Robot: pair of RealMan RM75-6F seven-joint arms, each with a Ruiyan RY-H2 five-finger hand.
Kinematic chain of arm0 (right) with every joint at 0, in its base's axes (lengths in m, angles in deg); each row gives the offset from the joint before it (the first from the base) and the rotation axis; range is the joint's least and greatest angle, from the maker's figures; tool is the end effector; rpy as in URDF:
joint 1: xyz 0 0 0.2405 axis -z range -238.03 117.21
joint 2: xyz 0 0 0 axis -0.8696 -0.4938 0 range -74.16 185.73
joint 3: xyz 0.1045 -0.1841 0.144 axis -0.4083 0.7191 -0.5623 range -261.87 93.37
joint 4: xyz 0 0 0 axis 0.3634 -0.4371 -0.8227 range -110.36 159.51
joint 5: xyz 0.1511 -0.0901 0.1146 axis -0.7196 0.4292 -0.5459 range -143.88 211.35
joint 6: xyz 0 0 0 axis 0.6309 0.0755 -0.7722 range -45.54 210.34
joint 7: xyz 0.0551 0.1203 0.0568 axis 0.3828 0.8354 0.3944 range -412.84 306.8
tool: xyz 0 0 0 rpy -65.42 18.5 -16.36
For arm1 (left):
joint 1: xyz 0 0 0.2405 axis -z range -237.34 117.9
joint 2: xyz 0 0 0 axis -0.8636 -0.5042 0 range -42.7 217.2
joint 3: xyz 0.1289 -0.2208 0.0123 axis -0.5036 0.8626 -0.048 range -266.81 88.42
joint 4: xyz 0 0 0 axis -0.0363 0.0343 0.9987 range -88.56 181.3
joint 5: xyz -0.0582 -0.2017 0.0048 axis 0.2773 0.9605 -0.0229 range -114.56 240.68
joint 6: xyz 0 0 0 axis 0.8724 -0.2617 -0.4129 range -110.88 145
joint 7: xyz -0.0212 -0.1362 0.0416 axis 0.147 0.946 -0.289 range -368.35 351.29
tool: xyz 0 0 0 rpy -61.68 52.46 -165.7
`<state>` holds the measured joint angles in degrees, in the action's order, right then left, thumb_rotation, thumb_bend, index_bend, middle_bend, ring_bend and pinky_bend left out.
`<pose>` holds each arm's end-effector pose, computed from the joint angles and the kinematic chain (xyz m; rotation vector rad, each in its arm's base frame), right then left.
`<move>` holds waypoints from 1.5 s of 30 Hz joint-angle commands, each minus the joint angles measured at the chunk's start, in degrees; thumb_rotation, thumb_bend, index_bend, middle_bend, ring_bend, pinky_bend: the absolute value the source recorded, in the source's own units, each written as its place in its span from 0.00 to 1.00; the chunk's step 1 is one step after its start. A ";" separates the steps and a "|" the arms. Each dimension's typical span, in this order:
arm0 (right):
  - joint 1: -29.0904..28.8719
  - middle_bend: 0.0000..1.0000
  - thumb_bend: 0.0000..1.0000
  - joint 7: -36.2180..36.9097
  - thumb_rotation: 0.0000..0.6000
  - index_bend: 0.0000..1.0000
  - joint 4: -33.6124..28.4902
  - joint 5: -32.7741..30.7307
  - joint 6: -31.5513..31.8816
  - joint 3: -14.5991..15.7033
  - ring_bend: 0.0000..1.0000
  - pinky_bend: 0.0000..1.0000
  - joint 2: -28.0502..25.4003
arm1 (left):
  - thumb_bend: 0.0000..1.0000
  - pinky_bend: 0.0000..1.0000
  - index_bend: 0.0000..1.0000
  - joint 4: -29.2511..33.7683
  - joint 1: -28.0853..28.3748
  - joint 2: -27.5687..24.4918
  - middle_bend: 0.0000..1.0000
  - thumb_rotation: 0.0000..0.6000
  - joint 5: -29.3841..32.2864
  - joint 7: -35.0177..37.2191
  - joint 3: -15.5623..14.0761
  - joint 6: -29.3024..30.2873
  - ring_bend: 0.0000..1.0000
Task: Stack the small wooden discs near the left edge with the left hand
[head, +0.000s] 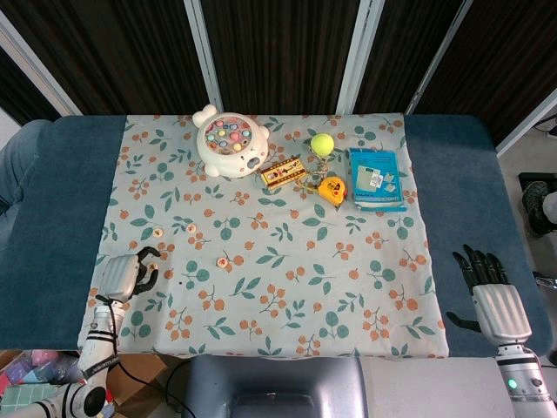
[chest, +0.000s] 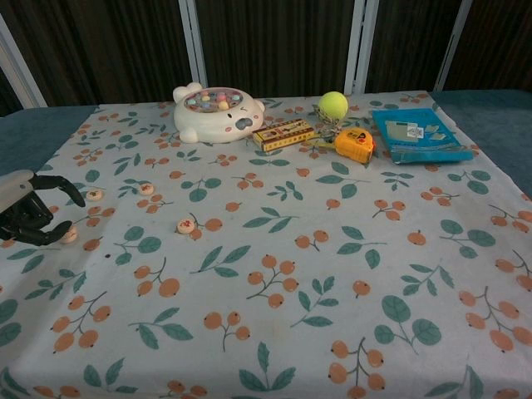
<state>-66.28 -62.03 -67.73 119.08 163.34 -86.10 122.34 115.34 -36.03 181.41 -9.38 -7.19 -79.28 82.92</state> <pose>-0.3107 -0.1819 0.1338 1.4817 -0.8724 0.7747 -0.2756 0.3002 0.0012 -1.4262 -1.1603 -0.9942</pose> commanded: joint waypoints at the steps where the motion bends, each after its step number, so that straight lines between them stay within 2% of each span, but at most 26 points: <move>1: -0.03 0.00 0.15 0.23 1.00 0.00 -0.04 0.22 0.04 0.05 0.00 0.00 -0.11 | 0.45 1.00 0.38 2.58 0.89 0.56 1.00 1.00 -0.64 -1.55 0.69 0.88 1.00; 11: 0.00 0.00 0.15 1.68 1.00 0.00 -0.08 0.43 0.11 0.06 0.00 0.00 -0.80 | 0.43 1.00 0.35 6.30 5.89 5.91 1.00 1.00 1.99 -10.54 2.56 -2.02 1.00; 18: -0.09 0.00 0.15 2.14 1.00 0.00 0.03 0.15 -0.23 0.00 0.00 0.00 -1.08 | 0.43 1.00 0.35 4.17 8.16 9.83 1.00 1.00 4.62 -16.49 2.90 -3.23 1.00; 26: -0.13 0.00 0.15 2.50 1.00 0.00 0.16 0.00 -0.28 -0.13 0.00 0.00 -1.22 | 0.43 1.00 0.35 -0.40 9.84 13.29 1.00 1.00 7.57 -18.81 4.05 -4.30 1.00; 45: -0.08 0.00 0.15 3.41 1.00 0.00 0.44 0.39 0.10 -0.16 0.00 0.00 -1.30 | 0.43 1.00 0.38 -2.46 11.23 15.39 1.00 1.00 9.30 -20.03 4.07 -5.18 1.00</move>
<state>-66.36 -58.62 -67.29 119.47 163.44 -86.26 121.04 112.91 -24.83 196.77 -0.11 -27.19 -75.21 77.74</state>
